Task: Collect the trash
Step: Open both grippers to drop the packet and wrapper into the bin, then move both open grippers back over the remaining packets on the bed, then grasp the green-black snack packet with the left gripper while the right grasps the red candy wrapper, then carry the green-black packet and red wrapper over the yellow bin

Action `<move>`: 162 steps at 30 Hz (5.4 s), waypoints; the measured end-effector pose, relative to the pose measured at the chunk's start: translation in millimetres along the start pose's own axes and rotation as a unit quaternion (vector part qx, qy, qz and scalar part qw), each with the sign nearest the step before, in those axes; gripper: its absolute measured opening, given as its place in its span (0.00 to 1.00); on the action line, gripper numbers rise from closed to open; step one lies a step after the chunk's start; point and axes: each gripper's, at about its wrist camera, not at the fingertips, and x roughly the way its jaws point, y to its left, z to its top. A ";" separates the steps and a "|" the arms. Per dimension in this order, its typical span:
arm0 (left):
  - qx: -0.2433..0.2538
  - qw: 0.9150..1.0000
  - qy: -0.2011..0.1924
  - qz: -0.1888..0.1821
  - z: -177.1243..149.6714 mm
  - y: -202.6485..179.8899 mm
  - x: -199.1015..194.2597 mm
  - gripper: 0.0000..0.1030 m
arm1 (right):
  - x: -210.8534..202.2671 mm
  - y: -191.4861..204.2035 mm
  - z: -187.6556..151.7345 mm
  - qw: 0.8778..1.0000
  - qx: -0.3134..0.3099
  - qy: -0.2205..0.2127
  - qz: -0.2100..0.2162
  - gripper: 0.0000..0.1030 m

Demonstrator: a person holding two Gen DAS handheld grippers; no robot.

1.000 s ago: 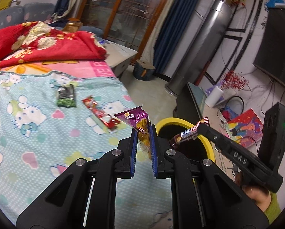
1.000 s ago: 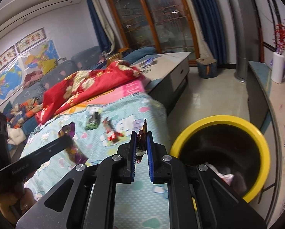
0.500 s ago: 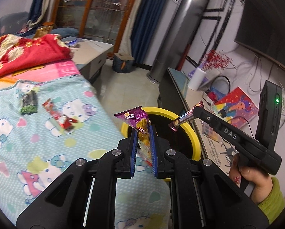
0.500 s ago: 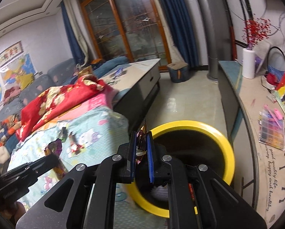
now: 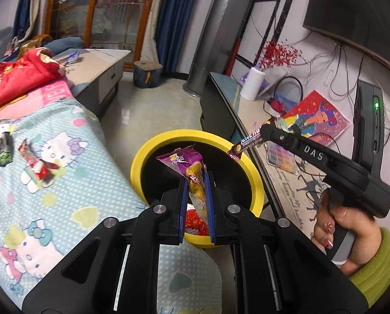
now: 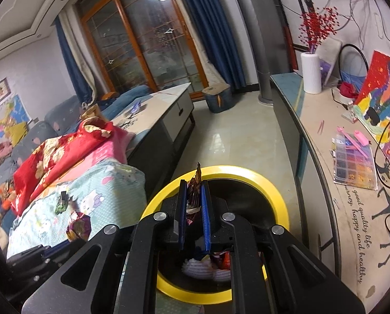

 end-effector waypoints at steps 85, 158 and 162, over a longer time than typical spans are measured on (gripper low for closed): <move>-0.217 0.949 -0.076 0.214 7.6 265.1 -90.0 0.81 | 140.2 267.2 -55.5 0.935 -0.269 0.161 0.166 0.56; -0.172 0.970 -0.077 0.154 -37.6 176.7 -137.5 0.08 | 25.8 221.7 -77.2 0.947 -0.206 0.130 0.211 0.16; -0.160 0.974 -0.078 0.142 -32.7 164.4 -133.6 0.08 | 22.8 206.8 -68.6 0.953 -0.195 0.119 0.199 0.16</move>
